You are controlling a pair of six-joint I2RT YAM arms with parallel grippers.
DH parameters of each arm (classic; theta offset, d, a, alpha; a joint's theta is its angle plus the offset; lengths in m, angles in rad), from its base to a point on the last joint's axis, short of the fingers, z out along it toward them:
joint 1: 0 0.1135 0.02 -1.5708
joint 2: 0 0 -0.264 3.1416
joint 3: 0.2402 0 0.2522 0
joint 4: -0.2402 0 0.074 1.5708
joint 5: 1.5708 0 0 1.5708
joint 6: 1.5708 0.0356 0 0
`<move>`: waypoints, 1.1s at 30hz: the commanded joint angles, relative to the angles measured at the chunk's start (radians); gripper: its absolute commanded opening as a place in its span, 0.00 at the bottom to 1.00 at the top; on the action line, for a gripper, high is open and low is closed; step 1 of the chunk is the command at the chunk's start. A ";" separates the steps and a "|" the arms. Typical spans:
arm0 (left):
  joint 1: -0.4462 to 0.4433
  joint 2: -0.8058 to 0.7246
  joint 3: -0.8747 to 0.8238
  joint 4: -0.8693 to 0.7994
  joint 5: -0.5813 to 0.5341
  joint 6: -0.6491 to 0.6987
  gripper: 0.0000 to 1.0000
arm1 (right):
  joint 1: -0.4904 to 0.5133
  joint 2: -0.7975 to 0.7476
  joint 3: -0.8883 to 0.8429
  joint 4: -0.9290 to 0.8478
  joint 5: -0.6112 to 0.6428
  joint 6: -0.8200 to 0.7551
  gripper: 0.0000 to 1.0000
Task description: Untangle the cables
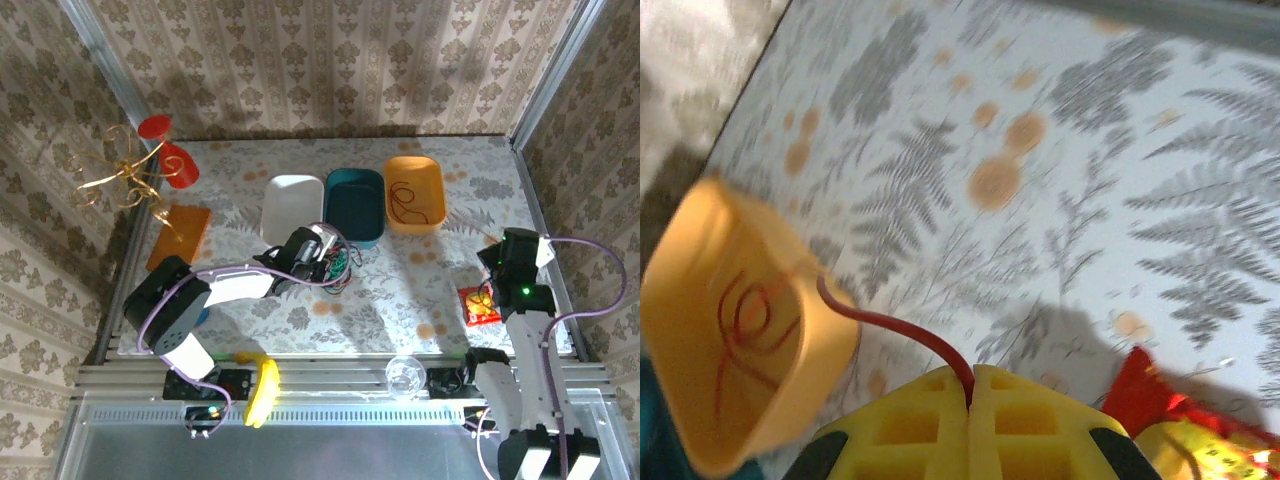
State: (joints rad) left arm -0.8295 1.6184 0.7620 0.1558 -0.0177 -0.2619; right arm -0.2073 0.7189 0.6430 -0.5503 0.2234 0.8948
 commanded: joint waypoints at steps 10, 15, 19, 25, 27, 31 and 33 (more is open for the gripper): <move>-0.035 0.001 -0.008 -0.020 0.056 0.086 0.00 | 0.027 -0.064 0.107 0.159 -0.093 -0.176 0.00; -0.061 0.022 0.027 -0.005 0.079 0.113 0.00 | 0.268 -0.020 0.215 0.209 -0.012 -0.327 0.00; -0.068 0.041 0.041 0.004 0.065 0.108 0.00 | 0.336 0.080 0.278 0.265 -0.080 -0.343 0.00; -0.084 0.038 0.039 0.005 0.044 0.114 0.00 | 0.338 0.280 0.384 0.313 -0.222 -0.313 0.00; -0.089 0.034 0.036 0.005 0.038 0.116 0.00 | 0.338 0.341 0.424 0.308 -0.240 -0.309 0.00; -0.098 0.028 0.030 0.005 0.022 0.121 0.00 | 0.336 0.456 0.514 0.255 -0.258 -0.309 0.00; -0.105 0.023 0.025 0.007 0.015 0.127 0.00 | 0.333 0.514 0.551 0.232 -0.258 -0.307 0.00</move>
State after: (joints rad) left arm -0.9188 1.6432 0.7887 0.1730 0.0071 -0.1612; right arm 0.1234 1.1885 1.1343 -0.2829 -0.0010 0.5972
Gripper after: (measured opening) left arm 0.073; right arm 0.063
